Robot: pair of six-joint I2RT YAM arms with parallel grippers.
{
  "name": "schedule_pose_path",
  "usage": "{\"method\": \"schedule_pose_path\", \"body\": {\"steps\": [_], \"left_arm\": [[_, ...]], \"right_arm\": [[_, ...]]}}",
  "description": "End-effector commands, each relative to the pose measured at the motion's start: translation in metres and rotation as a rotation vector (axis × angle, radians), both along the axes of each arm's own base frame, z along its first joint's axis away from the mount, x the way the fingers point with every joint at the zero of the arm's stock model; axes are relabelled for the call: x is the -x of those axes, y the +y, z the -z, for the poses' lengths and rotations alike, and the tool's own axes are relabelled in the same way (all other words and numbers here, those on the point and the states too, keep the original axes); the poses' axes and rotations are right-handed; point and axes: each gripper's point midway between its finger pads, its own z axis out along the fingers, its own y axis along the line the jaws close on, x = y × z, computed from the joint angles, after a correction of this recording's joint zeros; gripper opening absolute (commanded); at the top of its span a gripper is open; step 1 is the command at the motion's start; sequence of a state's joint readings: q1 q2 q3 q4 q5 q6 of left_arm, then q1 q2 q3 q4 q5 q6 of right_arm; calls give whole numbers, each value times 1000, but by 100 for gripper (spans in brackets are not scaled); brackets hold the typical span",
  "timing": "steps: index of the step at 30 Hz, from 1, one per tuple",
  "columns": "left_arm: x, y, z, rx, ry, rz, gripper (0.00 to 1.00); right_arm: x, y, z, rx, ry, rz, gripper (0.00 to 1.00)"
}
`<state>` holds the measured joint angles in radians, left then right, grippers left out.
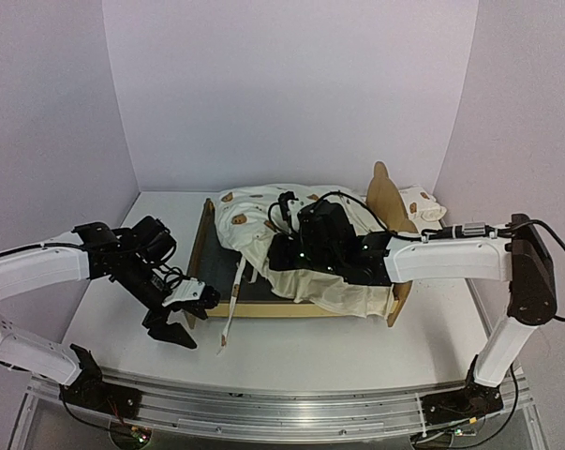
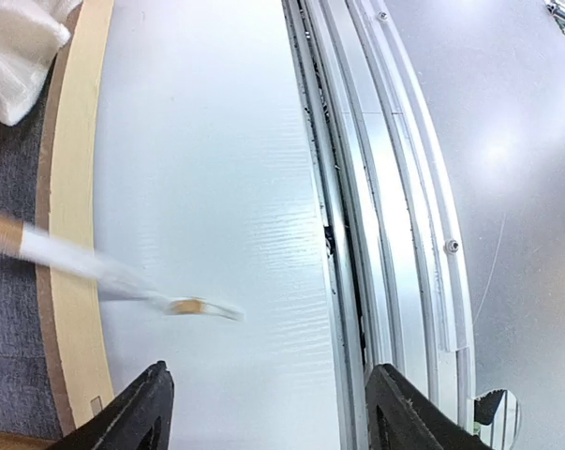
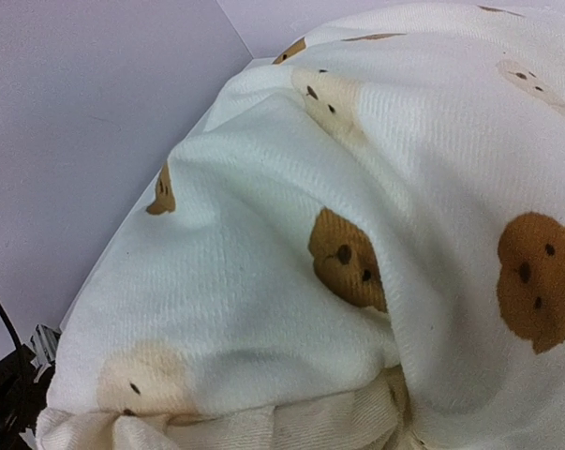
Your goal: Set up the pet bed
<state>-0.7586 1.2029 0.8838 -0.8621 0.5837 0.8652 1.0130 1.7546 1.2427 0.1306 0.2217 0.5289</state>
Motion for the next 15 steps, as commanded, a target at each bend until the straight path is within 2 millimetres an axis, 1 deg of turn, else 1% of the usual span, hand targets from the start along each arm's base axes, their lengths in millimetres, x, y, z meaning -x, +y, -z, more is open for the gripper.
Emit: {"method": "schedule_pose_path", "body": {"steps": [1, 3, 5, 7, 9, 11, 15], "left_arm": [[-42, -28, -39, 109, -150, -42, 74], [-74, -33, -51, 143, -178, -120, 70], [-109, -34, -53, 143, -166, -190, 63], [-139, -33, -40, 89, -147, -248, 56], [-163, -33, -22, 30, -151, -285, 54], [-182, -36, -9, -5, -172, -297, 55], [-216, -50, 8, -39, -176, -346, 60]], "right_arm": [[-1, 2, -8, -24, 4, -6, 0], [-1, 1, -8, -19, -3, -6, 0], [-1, 0, -9, -14, -9, -3, 0], [-1, -1, -8, -8, -15, -4, 0], [-2, -2, -7, -1, -20, -1, 0], [-2, -4, -6, 6, -25, 4, 0], [-4, -8, -6, 16, -39, 19, 0]]}}
